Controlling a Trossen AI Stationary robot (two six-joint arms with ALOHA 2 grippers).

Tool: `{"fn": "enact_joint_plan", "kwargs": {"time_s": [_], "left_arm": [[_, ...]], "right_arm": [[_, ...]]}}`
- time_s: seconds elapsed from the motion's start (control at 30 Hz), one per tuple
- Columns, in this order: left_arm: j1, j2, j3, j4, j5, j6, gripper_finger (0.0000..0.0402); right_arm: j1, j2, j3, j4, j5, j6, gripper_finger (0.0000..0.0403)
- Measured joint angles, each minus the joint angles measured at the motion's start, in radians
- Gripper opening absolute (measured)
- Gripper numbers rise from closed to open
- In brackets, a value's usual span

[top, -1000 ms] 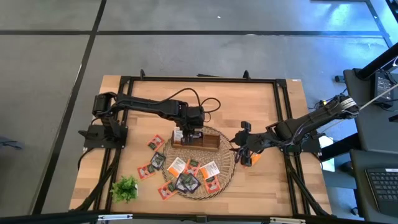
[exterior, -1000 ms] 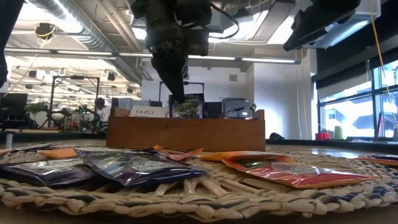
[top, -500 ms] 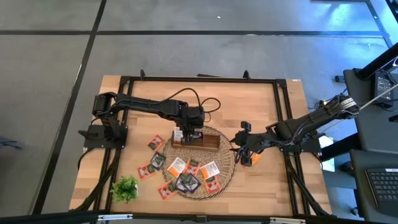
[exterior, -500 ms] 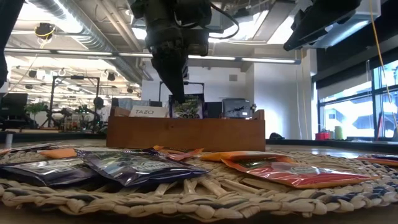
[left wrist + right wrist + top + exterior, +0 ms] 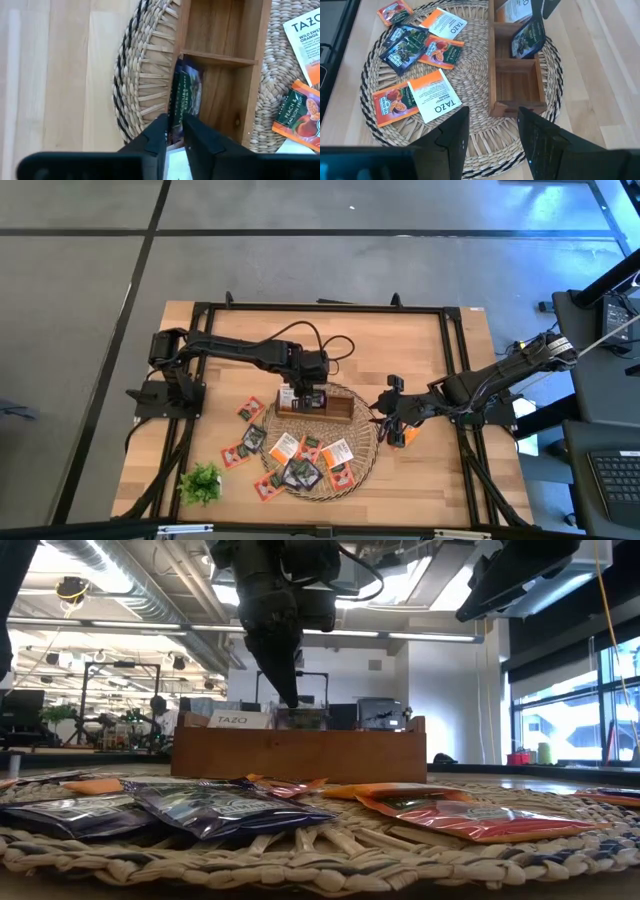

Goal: Pick & Place Tea
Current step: Put the violet tea bag into the middle slot of the wooden organizer, then put the orange tea bag into the right slot of the wooden organizer

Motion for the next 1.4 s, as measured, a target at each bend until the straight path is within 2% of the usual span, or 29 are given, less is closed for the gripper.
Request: {"fn": "enact_joint_plan", "kwargs": {"time_s": [0.33,0.47,0.57,0.63,0.73,0.9,1.07,1.27,1.4], "left_arm": [[0.000,-0.014,0.000,0.001,0.002,0.012,0.0090],[-0.005,-0.030,0.009,0.019,0.009,-0.067,0.0089],[-0.024,-0.032,0.013,0.116,0.031,-0.178,0.0087],[-0.045,-0.028,0.012,0.190,0.067,-0.195,0.0087],[-0.087,-0.011,0.009,0.328,0.107,-0.138,0.0088],[-0.157,0.021,-0.008,0.619,0.111,-0.082,0.0085],[-0.209,0.120,-0.006,0.906,0.111,-0.049,0.0084],[-0.229,0.288,0.010,1.105,0.117,-0.052,0.0084],[-0.241,0.358,0.024,1.184,0.115,-0.021,0.0083]], "right_arm": [[0.000,0.000,0.000,0.000,0.000,0.003,0.0168],[0.000,0.000,0.000,-0.009,-0.016,0.043,0.0168],[0.001,0.000,0.000,-0.059,-0.105,0.172,0.0168],[0.019,-0.001,-0.015,-0.074,-0.148,0.244,0.0168],[0.059,-0.004,-0.073,-0.066,-0.162,0.360,0.0168],[0.114,-0.015,-0.178,-0.034,-0.167,0.576,0.0168],[0.149,-0.015,-0.221,-0.026,-0.167,0.734,0.0168],[0.184,-0.014,-0.224,-0.026,-0.168,0.695,0.0168],[0.221,-0.014,-0.224,-0.031,-0.165,0.595,0.0168]]}}
